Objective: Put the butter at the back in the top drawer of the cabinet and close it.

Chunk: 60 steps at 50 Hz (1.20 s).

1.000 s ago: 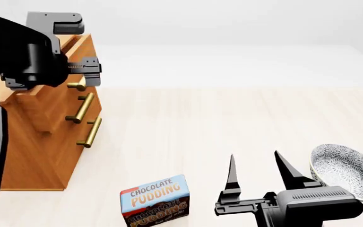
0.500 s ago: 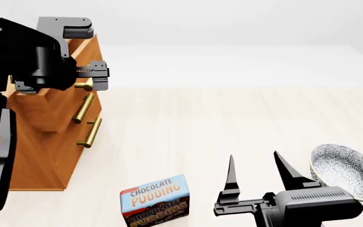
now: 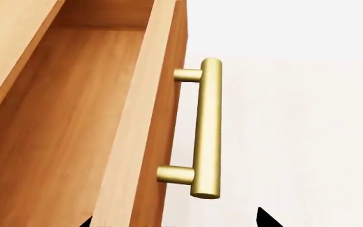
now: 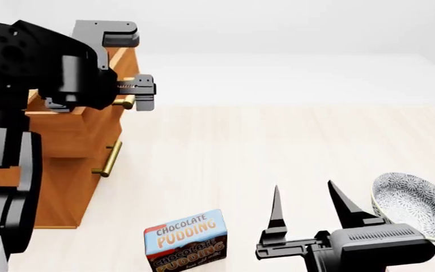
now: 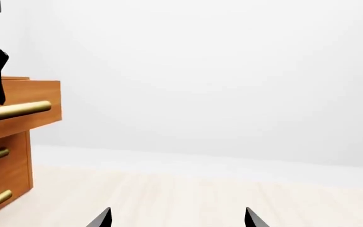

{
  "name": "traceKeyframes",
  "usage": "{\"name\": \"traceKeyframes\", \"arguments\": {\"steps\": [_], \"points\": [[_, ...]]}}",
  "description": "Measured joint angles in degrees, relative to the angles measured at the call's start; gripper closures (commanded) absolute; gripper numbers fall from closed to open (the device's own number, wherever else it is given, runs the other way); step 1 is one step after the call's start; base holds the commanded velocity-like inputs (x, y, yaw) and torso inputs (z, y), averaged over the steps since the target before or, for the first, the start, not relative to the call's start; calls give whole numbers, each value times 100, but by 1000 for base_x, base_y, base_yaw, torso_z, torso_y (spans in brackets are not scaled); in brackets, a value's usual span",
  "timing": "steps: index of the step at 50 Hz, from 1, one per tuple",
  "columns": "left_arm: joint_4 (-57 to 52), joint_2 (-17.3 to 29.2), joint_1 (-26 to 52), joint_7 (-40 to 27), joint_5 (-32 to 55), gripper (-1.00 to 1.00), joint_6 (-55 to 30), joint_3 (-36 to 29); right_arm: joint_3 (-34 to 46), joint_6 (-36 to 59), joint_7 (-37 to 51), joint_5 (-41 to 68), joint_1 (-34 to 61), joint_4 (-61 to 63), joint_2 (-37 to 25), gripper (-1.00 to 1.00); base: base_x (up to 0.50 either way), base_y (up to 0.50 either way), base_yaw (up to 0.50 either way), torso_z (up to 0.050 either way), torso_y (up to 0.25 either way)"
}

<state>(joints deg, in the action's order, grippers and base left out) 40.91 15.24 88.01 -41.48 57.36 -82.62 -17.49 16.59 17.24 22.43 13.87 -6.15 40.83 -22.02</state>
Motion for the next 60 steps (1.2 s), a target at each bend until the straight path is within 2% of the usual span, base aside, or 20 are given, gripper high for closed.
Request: {"name": "traceKeyframes", "arguments": {"steps": [22,39,60], "points": [[-500,-523,-205,-779,928,-100,-431,433,-45,-168,-14,67,-67,-65,-55,-100,0,0,0,0,0],[-591,-957,-240,-1353,1755,-100,-413,637,-115,-349,-36,142,-144,-148,-107,-100,0,0,0,0,0],[-640,-1072,-281,-1760,1908,-100,-320,513,-165,-437,-30,211,-183,-161,-167,-100,0,0,0,0,0]]}}
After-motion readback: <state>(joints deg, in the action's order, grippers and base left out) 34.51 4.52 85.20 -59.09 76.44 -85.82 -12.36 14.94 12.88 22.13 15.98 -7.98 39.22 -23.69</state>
